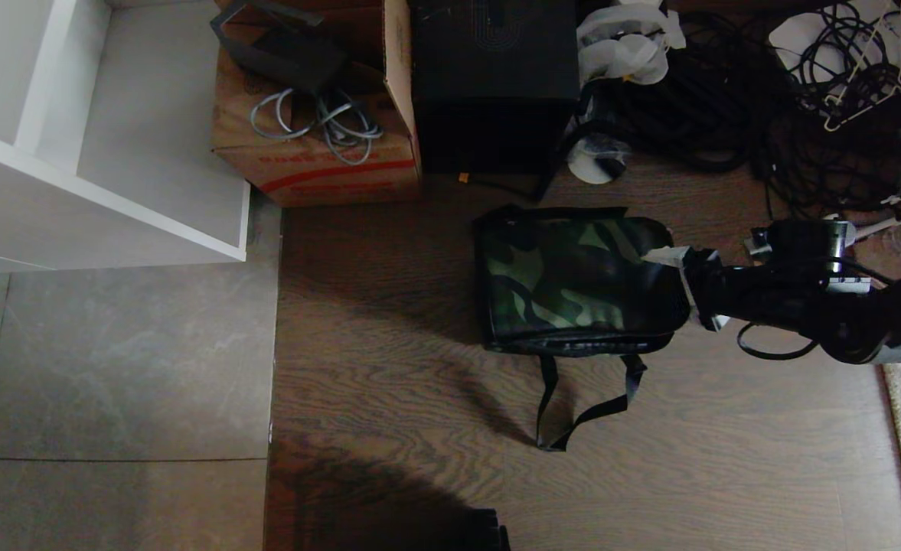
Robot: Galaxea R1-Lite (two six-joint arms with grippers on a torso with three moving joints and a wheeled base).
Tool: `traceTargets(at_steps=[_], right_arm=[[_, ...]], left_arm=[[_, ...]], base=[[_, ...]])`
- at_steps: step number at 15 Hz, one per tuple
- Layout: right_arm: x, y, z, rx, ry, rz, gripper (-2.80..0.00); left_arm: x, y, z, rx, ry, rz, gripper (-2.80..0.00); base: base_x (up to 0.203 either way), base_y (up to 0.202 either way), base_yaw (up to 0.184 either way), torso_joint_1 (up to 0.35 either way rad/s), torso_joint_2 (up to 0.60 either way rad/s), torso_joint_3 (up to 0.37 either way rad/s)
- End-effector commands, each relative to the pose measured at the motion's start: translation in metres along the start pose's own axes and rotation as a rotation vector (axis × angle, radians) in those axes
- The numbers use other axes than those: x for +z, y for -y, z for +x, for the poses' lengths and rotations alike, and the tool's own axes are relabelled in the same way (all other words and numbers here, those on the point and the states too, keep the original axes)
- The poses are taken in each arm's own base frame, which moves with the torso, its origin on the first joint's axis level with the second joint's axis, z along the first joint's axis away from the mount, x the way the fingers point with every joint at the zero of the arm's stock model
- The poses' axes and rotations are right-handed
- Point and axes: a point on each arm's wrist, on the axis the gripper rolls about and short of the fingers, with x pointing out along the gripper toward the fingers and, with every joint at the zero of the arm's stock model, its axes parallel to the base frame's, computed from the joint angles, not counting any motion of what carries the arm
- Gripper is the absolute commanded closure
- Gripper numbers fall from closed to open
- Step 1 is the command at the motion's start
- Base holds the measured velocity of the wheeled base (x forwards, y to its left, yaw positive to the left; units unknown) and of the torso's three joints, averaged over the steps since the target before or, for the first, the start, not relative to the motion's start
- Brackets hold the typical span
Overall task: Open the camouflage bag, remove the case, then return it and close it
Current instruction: Open the top of the storage box
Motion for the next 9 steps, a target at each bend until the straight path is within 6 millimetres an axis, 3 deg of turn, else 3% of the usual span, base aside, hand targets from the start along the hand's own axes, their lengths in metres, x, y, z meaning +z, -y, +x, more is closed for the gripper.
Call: traceTargets(at_steps=[1, 4, 5, 9], right_arm=[[0.0052, -0.0156, -0.0093, 0.044, 0.025, 0.002, -2.80], [0.0057, -0.0192, -0.0116, 0.054, 0.030, 0.029, -2.80], [0.0052, -0.0187, -0.0117, 0.053, 0.028, 0.034, 0.00], [0.0091, -0.0209, -0.0118, 0.078, 0.045, 0.017, 0.00]], left_arm=[[-0.0021, -0.0001, 0.0006, 0.002, -0.007, -0.001, 0.00], [-0.0021, -0.0001, 0.0005, 0.002, -0.007, -0.001, 0.00], [-0.0021, -0.0001, 0.0005, 0.002, -0.007, -0.001, 0.00], [-0.0025, -0.0001, 0.0006, 0.002, -0.008, -0.001, 0.00]], base=[[0.000, 0.000, 0.000, 0.000, 0.00, 0.000], [0.000, 0.000, 0.000, 0.000, 0.00, 0.000], [0.000, 0.000, 0.000, 0.000, 0.00, 0.000], [0.000, 0.000, 0.000, 0.000, 0.00, 0.000]])
